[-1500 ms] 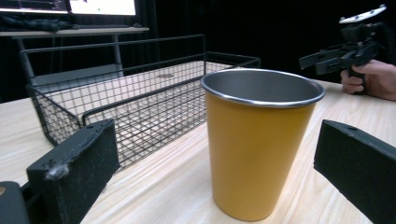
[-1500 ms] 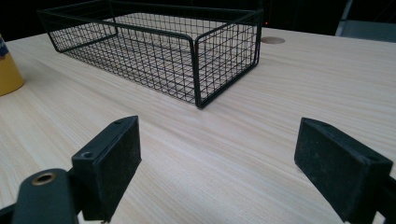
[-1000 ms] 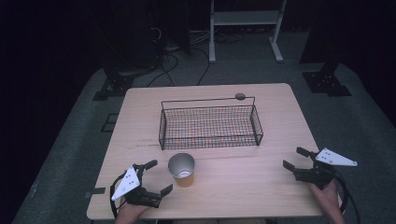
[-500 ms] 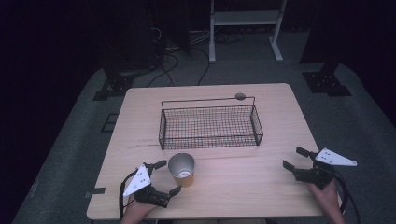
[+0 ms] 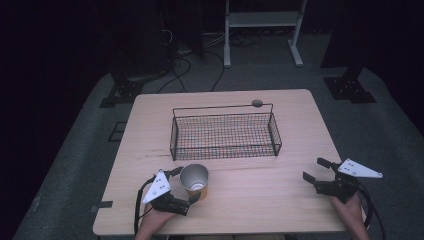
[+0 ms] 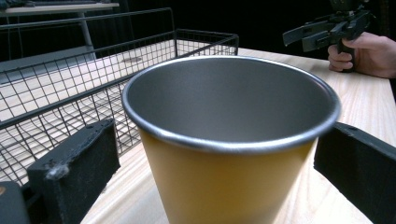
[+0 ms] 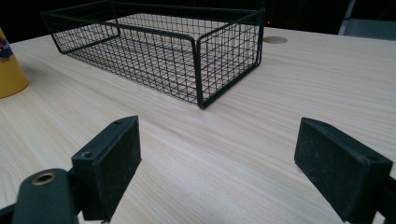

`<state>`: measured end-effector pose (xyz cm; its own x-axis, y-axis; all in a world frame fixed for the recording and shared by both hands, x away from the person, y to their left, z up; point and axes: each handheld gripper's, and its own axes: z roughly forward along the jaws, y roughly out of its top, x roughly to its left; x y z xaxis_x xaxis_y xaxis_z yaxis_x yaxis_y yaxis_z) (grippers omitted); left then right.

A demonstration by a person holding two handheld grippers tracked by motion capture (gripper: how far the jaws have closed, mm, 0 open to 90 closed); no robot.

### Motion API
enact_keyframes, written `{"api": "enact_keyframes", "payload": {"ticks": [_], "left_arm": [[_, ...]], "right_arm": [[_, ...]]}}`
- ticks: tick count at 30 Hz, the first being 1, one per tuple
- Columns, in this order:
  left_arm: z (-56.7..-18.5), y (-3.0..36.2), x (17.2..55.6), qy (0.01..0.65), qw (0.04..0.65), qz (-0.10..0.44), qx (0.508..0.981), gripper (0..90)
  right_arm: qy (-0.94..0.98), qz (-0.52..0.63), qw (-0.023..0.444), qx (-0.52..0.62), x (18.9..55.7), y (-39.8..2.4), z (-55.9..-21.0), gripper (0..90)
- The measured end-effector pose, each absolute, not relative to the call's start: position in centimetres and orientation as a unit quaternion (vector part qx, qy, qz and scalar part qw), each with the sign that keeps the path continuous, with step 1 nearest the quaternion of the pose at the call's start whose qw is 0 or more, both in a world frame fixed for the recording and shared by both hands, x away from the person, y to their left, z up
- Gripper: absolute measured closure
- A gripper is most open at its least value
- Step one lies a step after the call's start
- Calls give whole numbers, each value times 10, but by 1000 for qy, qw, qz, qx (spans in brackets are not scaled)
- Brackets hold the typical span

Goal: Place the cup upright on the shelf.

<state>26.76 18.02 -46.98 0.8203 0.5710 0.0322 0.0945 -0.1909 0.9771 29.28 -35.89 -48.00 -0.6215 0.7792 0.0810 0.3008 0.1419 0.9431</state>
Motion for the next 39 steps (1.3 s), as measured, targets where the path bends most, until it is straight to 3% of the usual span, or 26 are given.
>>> {"api": "enact_keyframes", "payload": {"ticks": [9, 12, 20, 39], "left_arm": [[-473, 173, 275, 227, 578, 204, 757, 0], [-472, 173, 275, 216, 579, 208, 758, 72], [-471, 175, 279, 219, 582, 205, 756, 136], [-453, 174, 279, 212, 605, 199, 741, 145]], "right_arm": [[723, 537, 222, 374, 293, -358, -480, 136], [722, 538, 222, 374, 293, -359, -480, 136], [723, 537, 222, 373, 293, -358, -480, 136], [722, 538, 222, 374, 293, -359, -480, 135]]}}
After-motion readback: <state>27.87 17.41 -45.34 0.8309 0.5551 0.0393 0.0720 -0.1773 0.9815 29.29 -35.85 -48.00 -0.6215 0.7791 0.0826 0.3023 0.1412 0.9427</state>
